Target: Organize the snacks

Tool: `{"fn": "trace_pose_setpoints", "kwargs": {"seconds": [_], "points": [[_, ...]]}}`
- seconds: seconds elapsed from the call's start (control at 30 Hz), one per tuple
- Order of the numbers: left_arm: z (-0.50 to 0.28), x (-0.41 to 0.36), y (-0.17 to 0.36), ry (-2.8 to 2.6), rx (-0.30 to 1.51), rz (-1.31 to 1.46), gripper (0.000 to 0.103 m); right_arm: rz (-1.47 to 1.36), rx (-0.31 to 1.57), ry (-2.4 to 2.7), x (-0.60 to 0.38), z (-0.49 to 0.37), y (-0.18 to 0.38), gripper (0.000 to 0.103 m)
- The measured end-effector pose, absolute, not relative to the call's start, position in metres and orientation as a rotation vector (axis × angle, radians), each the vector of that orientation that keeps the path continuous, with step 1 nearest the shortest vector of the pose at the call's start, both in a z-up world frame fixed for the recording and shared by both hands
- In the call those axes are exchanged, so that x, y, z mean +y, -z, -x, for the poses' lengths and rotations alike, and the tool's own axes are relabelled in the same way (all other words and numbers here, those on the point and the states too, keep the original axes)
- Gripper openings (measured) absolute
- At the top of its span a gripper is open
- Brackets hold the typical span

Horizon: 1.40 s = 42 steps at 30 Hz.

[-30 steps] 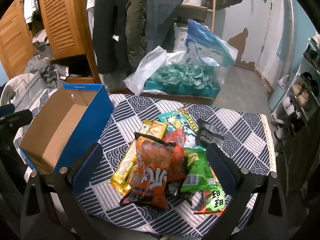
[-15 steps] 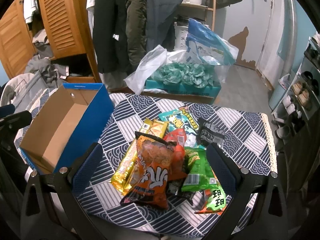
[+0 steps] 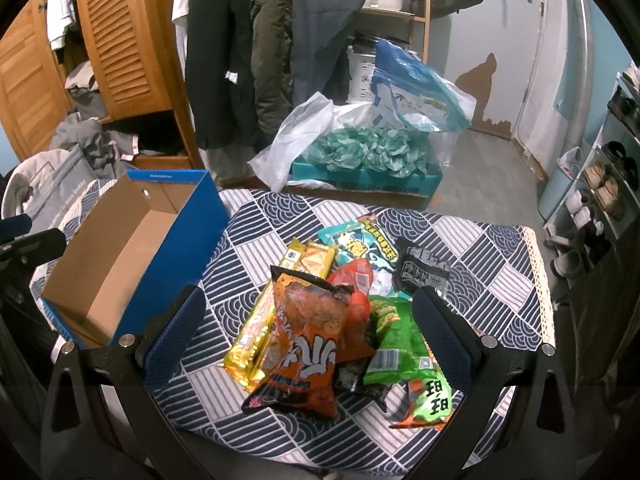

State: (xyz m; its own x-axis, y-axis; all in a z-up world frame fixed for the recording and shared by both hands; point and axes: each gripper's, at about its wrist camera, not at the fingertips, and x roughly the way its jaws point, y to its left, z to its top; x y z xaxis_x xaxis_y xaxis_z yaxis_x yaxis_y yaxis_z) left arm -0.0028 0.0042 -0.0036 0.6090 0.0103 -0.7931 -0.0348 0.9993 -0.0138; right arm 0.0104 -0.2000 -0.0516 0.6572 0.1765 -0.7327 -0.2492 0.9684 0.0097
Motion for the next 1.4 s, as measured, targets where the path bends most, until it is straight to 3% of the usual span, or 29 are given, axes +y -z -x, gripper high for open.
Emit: {"fn": "trace_pose_setpoints", "kwargs": {"seconds": [1.4], "points": [[0.001, -0.001, 0.008, -0.021, 0.93, 0.006, 0.099, 0.092, 0.83, -0.237, -0.21, -0.007, 0.057, 0.101]]}}
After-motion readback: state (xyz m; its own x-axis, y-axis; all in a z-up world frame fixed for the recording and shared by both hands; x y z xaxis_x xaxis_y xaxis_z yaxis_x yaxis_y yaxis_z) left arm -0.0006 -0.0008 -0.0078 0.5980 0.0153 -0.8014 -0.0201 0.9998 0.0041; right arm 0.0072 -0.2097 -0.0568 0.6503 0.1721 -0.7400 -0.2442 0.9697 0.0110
